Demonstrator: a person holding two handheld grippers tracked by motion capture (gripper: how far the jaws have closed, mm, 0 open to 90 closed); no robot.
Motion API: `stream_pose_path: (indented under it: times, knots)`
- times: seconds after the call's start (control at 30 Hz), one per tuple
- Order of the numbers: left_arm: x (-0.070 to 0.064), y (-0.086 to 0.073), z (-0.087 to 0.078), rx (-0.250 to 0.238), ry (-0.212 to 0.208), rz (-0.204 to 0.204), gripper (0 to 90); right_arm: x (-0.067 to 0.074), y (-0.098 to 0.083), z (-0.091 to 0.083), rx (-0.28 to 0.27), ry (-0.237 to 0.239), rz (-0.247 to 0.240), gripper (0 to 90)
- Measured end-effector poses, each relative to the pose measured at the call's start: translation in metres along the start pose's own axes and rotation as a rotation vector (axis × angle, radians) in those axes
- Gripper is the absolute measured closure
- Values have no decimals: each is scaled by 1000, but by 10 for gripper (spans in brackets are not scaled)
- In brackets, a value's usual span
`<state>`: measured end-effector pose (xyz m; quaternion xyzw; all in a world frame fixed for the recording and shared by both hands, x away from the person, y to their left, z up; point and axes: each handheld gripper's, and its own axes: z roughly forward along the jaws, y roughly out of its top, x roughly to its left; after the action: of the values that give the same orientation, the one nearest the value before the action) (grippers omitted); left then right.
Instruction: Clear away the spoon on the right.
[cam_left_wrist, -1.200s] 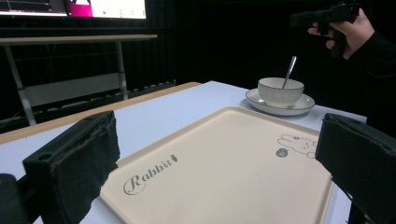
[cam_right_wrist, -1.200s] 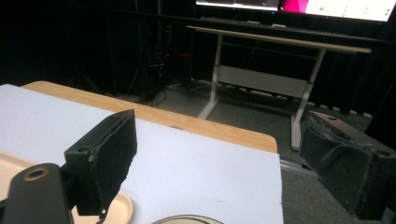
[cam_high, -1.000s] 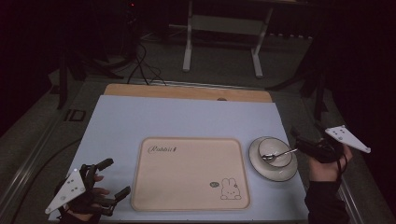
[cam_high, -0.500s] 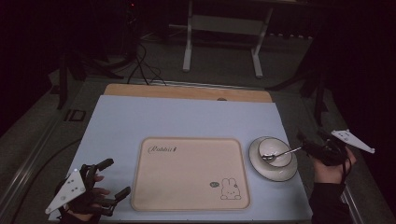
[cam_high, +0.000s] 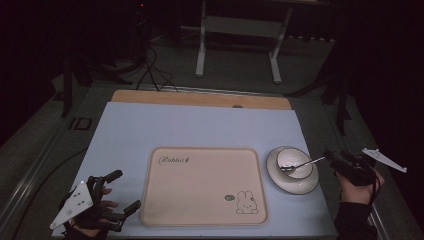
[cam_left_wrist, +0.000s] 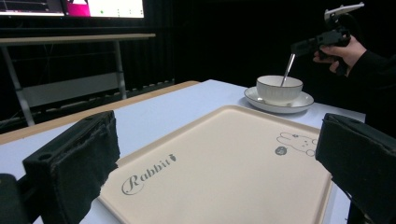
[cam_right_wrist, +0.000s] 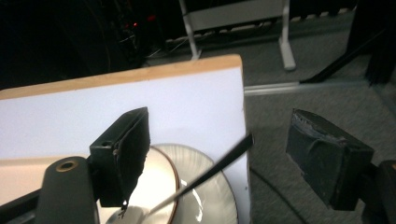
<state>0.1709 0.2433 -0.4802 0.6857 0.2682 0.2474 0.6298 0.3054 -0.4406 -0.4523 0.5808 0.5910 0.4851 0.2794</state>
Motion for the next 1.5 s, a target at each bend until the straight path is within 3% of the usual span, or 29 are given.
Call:
stream_pose_path:
  times: [0.3,0.37,0.67,0.83,1.0,1.17,1.5]
  knots:
    - [0,0,0,4,-2,2,0,-13,-11,13,42,74,89,430]
    - [0,0,1,4,-4,0,0,-15,-12,14,42,88,98,482]
    - [0,0,1,4,-7,0,0,-27,-12,19,26,197,228,699]
    - [0,-1,1,7,-5,0,0,-32,-12,18,15,231,258,816]
    - [-1,0,1,6,-4,0,0,-32,-10,15,6,274,263,881]
    - [0,0,0,5,-3,1,0,-27,-5,13,5,280,238,891]
    - [0,0,0,2,-2,3,0,-12,9,11,30,273,143,894]
